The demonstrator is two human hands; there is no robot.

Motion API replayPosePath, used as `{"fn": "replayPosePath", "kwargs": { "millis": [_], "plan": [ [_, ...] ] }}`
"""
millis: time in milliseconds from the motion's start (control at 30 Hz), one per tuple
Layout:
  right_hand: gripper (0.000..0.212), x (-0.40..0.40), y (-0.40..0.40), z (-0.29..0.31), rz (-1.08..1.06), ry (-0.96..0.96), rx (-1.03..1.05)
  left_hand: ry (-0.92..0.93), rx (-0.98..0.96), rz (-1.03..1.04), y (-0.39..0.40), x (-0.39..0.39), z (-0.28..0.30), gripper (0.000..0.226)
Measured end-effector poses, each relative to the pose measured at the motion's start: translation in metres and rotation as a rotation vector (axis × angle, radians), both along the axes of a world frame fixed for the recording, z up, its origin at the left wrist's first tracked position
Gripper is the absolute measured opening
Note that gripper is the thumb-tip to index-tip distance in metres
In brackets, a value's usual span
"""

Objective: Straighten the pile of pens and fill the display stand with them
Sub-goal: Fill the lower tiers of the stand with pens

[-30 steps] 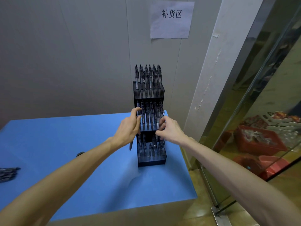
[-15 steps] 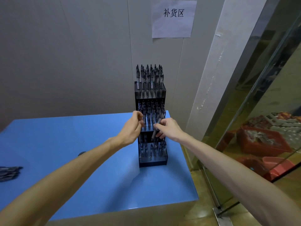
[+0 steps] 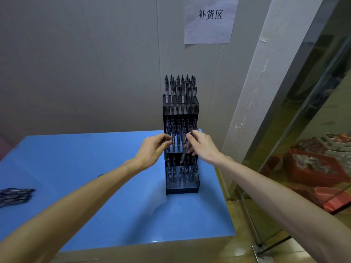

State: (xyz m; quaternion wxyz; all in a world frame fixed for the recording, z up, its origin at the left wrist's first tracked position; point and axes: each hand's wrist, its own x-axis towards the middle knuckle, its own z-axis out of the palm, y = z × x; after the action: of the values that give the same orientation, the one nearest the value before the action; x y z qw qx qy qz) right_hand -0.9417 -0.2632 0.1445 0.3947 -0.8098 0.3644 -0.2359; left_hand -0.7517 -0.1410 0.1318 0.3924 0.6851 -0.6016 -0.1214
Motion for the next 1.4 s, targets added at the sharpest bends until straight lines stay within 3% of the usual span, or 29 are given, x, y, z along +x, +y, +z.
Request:
{"fn": "replayPosePath", "kwargs": {
  "millis": [167,333,467,767,967,1400],
  "plan": [
    [0.041,0.002,-0.002,-0.005,0.008,0.029,-0.086,-0.122,0.031,0.027,-0.001,-0.002,-0.002,0.028],
    [0.019,0.004,0.000,-0.005,-0.020,0.155,-0.334,-0.112,0.049,0.046,0.000,-0.005,-0.009,0.031],
    [0.020,0.006,0.004,-0.008,-0.003,0.287,-0.448,-0.031,-0.011,0.110,0.003,-0.005,-0.013,0.031],
    [0.023,0.008,0.006,-0.018,0.059,0.429,-0.511,0.083,-0.023,0.141,0.000,0.002,-0.016,0.024],
    [0.018,0.012,0.008,-0.019,0.058,0.423,-0.526,0.062,-0.016,0.125,-0.002,-0.003,-0.020,0.013],
    [0.020,0.014,0.003,-0.021,0.055,0.395,-0.525,0.145,0.078,0.120,-0.008,-0.008,-0.041,0.014]
  ]
}}
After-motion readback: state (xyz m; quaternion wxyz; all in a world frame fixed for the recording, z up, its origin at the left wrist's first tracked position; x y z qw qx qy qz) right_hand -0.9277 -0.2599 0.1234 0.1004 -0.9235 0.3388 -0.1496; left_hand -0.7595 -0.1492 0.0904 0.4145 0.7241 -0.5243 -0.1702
